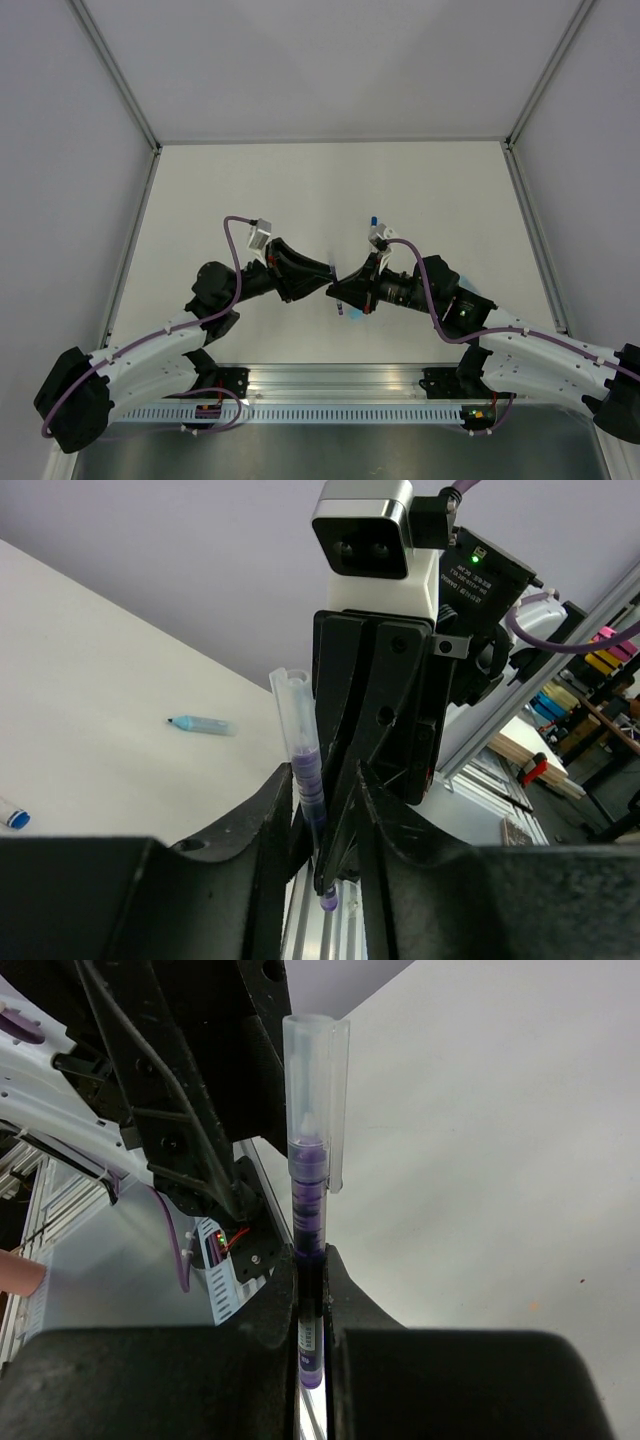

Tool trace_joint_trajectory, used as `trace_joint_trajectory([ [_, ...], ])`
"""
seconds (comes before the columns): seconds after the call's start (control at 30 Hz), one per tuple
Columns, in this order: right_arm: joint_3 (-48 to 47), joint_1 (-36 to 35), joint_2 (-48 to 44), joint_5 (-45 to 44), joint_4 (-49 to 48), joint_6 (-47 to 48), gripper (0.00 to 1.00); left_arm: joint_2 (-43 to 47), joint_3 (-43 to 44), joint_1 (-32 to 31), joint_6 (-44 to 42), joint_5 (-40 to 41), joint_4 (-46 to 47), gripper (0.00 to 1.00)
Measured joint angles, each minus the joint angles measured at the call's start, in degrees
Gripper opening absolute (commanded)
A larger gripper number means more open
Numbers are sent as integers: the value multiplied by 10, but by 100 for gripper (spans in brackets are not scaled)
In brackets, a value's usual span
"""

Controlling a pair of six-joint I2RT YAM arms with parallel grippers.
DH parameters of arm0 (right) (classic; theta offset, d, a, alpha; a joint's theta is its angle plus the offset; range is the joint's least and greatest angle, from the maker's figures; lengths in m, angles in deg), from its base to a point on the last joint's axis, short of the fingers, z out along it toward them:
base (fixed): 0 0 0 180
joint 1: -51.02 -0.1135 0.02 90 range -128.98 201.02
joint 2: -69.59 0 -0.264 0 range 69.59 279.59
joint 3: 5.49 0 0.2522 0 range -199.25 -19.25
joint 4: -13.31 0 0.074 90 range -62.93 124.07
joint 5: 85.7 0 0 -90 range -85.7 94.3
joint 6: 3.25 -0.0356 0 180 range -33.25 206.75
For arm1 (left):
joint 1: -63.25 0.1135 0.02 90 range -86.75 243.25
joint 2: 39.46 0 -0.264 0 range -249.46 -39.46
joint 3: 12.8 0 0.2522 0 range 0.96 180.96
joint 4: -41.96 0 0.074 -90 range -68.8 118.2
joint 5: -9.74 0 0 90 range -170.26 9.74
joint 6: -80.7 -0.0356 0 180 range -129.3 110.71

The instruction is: Insert the pens into the pen caps

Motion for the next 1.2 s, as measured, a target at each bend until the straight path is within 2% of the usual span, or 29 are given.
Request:
trace_joint_trajectory([
  [0.1,0,1,0,-1,0,0,0,3,0,-1,0,-6,-7,48],
  [0.2,0,1,0,-1,0,0,0,10,0,-2,-1,-7,-18,62],
  [0.33,0,1,0,1,0,0,0,26,2,-3,-3,-4,-43,68],
  [0.87,-2,1,8,25,-3,0,0,29,95,-3,-21,66,-160,69],
  [0.97,-3,1,9,27,-4,0,0,23,106,-3,-22,68,-171,65],
  [1.07,-3,1,9,29,-4,0,0,16,110,-3,-23,68,-176,53],
  [1.1,-4,1,10,30,-4,0,0,15,110,-3,-23,68,-179,39],
  [1.13,-4,1,11,31,-4,0,0,13,110,-3,-24,68,-181,31],
  [1.17,-4,1,12,31,-4,-1,0,11,110,-3,-25,67,-182,15],
  [1.2,-4,1,12,31,-4,-1,0,9,110,-3,-26,66,-183,7],
])
